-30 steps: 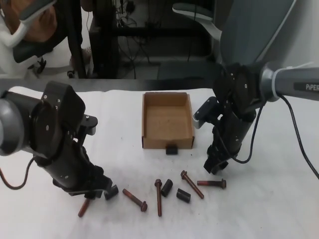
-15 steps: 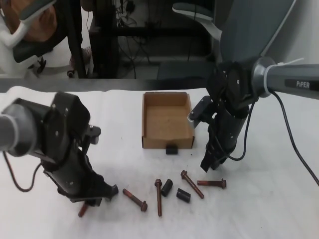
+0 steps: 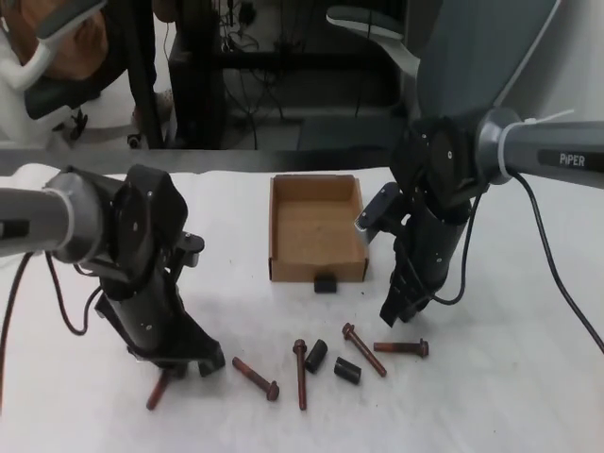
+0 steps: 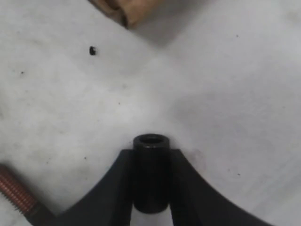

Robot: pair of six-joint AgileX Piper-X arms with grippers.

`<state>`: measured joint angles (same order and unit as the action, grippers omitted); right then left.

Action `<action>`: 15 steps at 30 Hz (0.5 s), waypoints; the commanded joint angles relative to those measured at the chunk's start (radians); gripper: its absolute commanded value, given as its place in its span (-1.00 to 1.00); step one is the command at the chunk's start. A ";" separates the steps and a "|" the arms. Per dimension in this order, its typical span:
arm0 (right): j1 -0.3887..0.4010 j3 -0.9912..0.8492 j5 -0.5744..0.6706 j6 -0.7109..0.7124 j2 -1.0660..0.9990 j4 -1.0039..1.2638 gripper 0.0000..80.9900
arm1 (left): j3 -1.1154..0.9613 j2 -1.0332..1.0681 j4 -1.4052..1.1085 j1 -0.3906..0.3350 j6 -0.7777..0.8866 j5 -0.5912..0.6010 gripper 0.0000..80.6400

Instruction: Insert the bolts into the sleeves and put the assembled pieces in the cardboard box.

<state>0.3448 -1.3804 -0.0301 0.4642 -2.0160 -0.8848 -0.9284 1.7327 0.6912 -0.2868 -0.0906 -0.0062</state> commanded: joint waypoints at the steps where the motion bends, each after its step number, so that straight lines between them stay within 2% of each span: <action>1: -0.006 0.013 -0.040 -0.041 -0.030 0.002 -0.99 | 0.013 0.039 0.033 -0.002 -0.004 -0.057 -0.95; 5: -0.006 0.017 0.021 -0.083 -0.017 0.025 -0.99 | 0.013 0.014 0.005 -0.002 -0.004 -0.042 -0.95; 8: -0.006 0.038 0.115 -0.122 0.030 0.060 -0.99 | 0.025 -0.052 -0.039 -0.002 -0.004 0.040 -0.95; 15: -0.006 0.275 0.133 -0.152 0.328 0.257 -0.99 | 0.189 -0.382 -0.282 -0.002 0.041 0.140 -0.95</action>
<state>0.3366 -1.1720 0.0799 0.3255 -1.8097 -0.7019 -0.7870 1.4643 0.5028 -0.2894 -0.0686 0.0985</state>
